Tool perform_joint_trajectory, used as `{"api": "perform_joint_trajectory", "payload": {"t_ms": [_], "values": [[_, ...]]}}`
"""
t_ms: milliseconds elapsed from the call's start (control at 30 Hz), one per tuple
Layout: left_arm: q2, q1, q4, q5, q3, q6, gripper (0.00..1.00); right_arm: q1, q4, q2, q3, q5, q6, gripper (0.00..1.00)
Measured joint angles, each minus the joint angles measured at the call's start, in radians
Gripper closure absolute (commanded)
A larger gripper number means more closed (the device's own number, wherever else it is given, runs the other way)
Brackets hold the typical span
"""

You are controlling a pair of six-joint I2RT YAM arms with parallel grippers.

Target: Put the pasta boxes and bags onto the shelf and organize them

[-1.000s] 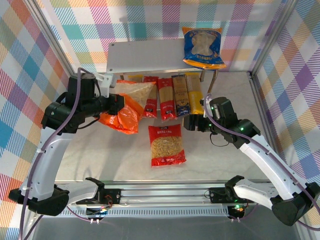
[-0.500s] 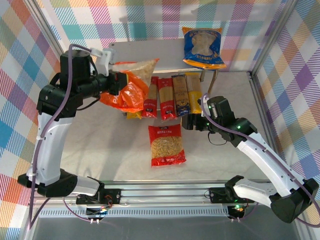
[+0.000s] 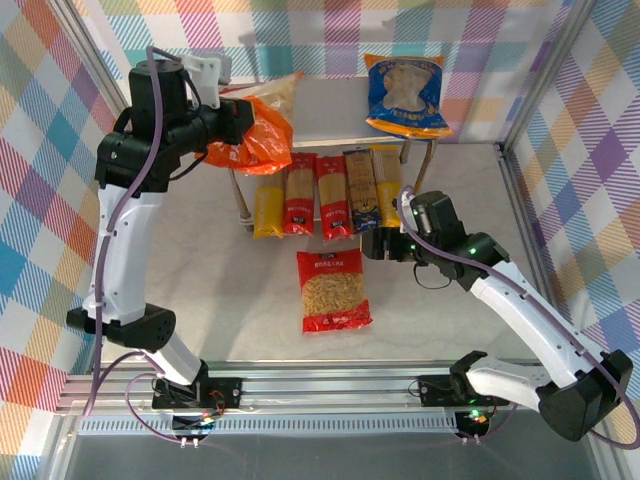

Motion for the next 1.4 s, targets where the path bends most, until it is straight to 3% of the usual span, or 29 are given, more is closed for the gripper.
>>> {"api": "perform_joint_trajectory", "payload": {"t_ms": [333, 1400], "values": [[0.124, 0.031, 0.076, -0.01, 0.109, 0.034, 1.0, 0.0, 0.002, 0.045, 0.045, 0.0, -0.014, 0.22], [0.254, 0.058, 0.226, -0.028, 0.113, 0.105, 1.0, 0.0, 0.001, 0.094, 0.056, 0.0, -0.019, 0.22]]}}
